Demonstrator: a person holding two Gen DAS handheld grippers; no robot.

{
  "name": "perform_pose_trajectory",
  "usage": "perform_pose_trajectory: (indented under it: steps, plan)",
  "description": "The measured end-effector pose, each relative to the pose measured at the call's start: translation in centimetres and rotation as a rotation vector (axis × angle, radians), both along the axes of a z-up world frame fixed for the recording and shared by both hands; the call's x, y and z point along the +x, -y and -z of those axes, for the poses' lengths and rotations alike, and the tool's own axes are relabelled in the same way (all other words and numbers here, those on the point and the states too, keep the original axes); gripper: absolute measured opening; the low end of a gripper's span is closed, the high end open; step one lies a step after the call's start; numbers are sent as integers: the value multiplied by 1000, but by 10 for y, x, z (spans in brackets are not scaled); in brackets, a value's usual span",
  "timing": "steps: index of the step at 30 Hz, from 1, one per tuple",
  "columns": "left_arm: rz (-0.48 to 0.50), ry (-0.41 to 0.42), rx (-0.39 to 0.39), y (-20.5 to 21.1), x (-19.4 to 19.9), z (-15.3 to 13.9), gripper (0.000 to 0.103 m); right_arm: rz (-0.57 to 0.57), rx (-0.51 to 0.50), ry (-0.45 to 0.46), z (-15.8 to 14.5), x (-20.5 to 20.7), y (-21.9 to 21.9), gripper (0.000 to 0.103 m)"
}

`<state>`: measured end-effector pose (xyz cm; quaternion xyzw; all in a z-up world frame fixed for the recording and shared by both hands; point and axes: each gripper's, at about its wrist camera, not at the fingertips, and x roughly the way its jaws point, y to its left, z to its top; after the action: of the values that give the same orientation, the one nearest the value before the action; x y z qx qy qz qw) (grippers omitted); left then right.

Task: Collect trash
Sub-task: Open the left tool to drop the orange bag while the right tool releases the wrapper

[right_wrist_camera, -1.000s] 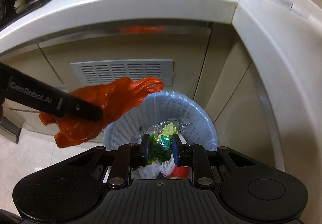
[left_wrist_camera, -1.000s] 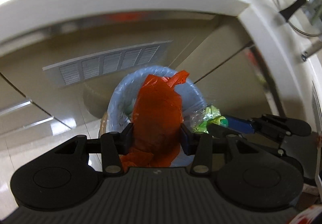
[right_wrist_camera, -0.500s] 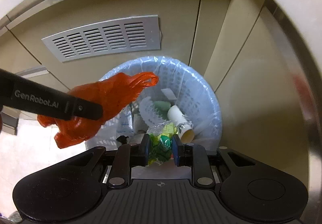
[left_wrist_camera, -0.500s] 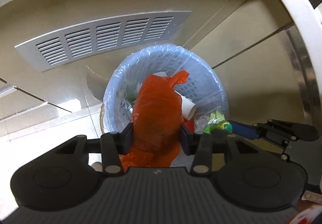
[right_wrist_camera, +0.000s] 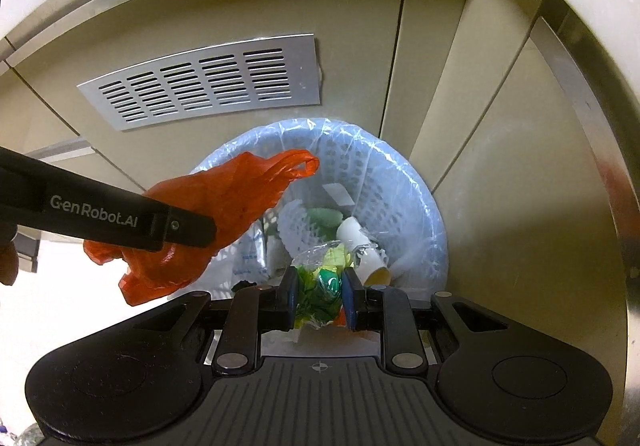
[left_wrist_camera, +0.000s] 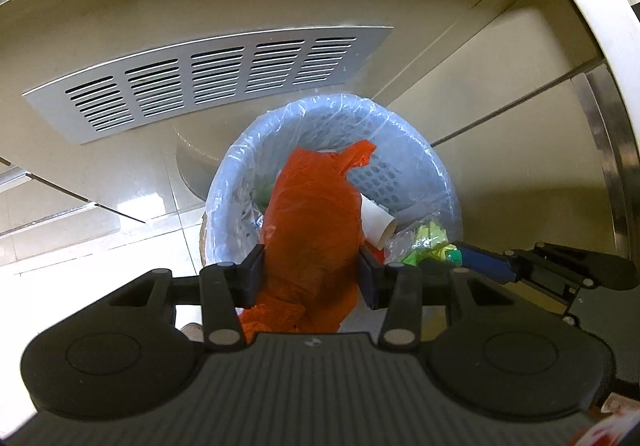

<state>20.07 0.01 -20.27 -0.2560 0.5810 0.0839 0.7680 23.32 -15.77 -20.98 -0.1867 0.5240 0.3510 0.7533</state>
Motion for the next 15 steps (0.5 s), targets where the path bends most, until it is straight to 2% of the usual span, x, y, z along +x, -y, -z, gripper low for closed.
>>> perform_pose_trajectory:
  steps: [8,11,15]
  plan:
    - [0,2,19,3,1,0,44,4,5,1,-2,-2,1,23]
    - [-1,-8,40,4,2,0,50,5,7,2,-2,-1,1,23]
    - [3,-6,47,3,3,0,52,7,9,4,-2,0,1,23]
